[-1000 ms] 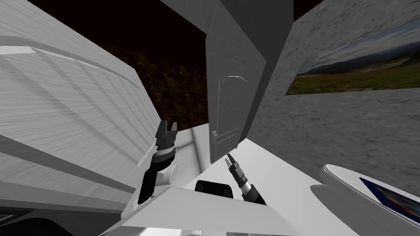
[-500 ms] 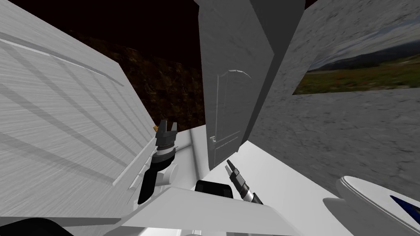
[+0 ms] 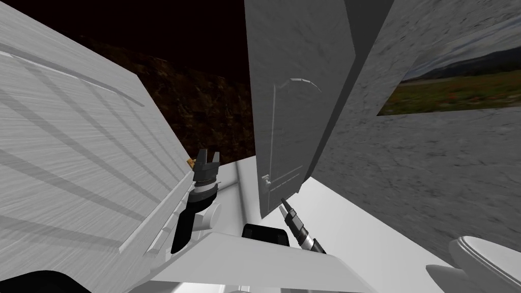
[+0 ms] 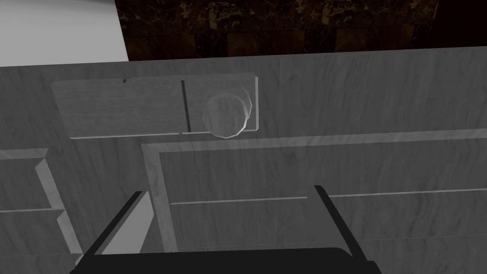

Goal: Push the door open

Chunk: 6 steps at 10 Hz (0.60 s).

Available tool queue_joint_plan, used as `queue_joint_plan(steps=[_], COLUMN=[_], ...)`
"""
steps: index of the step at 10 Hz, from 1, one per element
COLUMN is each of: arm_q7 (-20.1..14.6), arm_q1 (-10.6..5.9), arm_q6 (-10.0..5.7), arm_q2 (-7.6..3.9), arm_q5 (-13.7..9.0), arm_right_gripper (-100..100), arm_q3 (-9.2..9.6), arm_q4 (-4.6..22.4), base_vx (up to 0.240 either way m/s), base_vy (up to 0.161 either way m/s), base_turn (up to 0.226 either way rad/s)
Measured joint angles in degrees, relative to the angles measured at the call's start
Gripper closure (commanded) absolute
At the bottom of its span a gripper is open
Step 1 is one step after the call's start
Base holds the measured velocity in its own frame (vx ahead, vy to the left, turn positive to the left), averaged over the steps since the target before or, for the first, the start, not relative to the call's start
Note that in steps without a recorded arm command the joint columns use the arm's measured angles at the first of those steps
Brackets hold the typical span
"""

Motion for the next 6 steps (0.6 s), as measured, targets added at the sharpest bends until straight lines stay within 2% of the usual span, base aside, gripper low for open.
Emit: queue_joint_plan(steps=[4, 6], arm_q7=[-0.4, -0.6], arm_q1=[-1.24, -2.12], arm_q6=[1.44, 2.24], arm_q2=[1.42, 2.19], arm_q5=[-0.2, -0.4], arm_right_gripper=[-100, -100], arm_q3=[-0.77, -1.16], arm_q4=[0.8, 1.4], base_vx=[0.178, 0.103], base_vy=[0.129, 0.069], base_turn=[0.046, 0.008])
